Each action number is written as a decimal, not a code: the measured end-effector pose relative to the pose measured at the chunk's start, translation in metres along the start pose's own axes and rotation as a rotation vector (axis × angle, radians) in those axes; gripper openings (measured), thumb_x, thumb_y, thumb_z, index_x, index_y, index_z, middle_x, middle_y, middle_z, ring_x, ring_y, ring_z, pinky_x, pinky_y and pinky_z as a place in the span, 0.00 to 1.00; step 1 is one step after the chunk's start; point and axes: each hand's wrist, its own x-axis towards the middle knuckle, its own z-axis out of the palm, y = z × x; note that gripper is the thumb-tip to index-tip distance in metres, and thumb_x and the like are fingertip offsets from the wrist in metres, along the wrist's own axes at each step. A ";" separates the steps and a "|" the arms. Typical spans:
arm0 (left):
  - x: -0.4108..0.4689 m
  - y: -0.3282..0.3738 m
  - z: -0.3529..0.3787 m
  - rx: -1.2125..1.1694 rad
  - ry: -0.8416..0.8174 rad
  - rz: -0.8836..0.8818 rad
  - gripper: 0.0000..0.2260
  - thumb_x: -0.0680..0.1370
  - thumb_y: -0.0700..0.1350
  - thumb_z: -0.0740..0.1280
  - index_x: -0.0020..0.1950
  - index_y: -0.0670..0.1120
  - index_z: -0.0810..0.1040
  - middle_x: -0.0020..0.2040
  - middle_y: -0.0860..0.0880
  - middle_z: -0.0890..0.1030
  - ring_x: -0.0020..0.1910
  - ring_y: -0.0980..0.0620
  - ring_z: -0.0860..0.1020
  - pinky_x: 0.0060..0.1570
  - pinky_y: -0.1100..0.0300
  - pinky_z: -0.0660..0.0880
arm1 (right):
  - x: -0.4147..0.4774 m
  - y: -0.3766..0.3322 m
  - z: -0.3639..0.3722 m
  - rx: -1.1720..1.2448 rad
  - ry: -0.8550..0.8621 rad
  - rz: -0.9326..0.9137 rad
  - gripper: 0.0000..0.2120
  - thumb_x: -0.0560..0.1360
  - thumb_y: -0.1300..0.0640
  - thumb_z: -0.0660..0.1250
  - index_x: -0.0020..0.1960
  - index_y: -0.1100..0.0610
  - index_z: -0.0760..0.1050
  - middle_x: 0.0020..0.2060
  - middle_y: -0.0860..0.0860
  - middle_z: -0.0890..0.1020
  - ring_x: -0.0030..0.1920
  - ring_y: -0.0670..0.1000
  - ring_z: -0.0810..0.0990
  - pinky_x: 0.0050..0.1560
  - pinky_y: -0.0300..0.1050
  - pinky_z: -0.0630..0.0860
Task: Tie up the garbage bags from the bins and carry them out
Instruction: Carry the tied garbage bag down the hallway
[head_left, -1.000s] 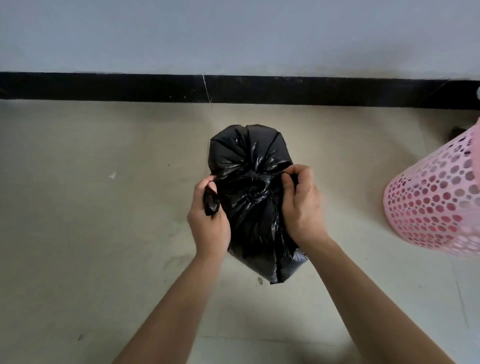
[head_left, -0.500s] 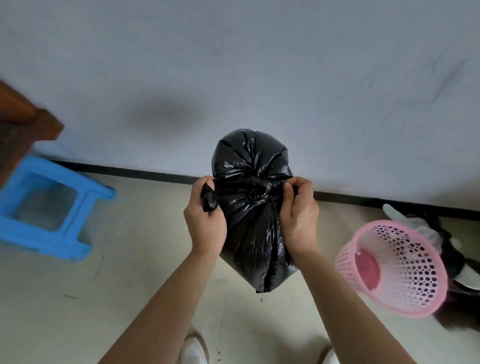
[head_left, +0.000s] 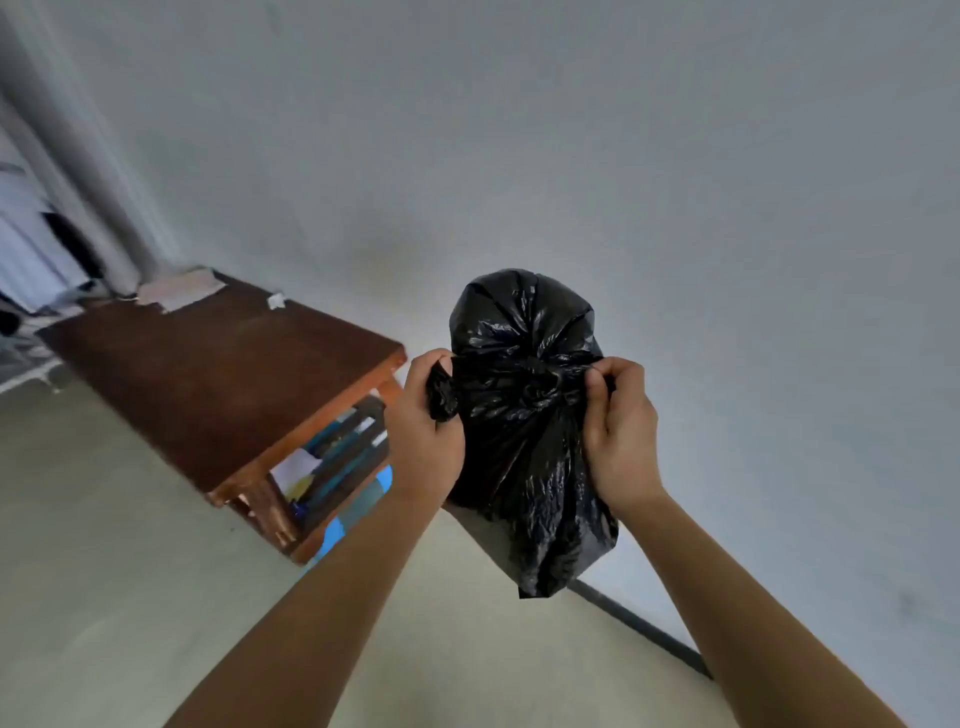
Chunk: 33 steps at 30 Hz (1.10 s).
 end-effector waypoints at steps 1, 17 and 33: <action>0.006 0.009 -0.027 0.025 0.075 0.023 0.09 0.78 0.35 0.60 0.53 0.43 0.78 0.44 0.64 0.79 0.45 0.69 0.76 0.49 0.71 0.71 | 0.006 -0.019 0.016 0.037 -0.052 -0.052 0.03 0.84 0.56 0.55 0.53 0.55 0.66 0.40 0.44 0.76 0.41 0.38 0.75 0.41 0.28 0.68; -0.042 0.036 -0.529 0.527 0.803 -0.145 0.08 0.84 0.39 0.59 0.52 0.40 0.78 0.47 0.54 0.81 0.48 0.64 0.79 0.52 0.68 0.73 | -0.159 -0.339 0.408 0.565 -0.751 -0.480 0.02 0.83 0.58 0.59 0.54 0.54 0.70 0.40 0.46 0.76 0.38 0.42 0.73 0.39 0.32 0.66; -0.052 -0.050 -0.892 0.608 1.130 -0.261 0.10 0.85 0.44 0.58 0.54 0.43 0.77 0.49 0.49 0.81 0.48 0.65 0.77 0.50 0.75 0.70 | -0.337 -0.558 0.732 0.815 -1.019 -0.587 0.06 0.82 0.58 0.61 0.56 0.60 0.72 0.42 0.50 0.79 0.42 0.46 0.76 0.44 0.35 0.71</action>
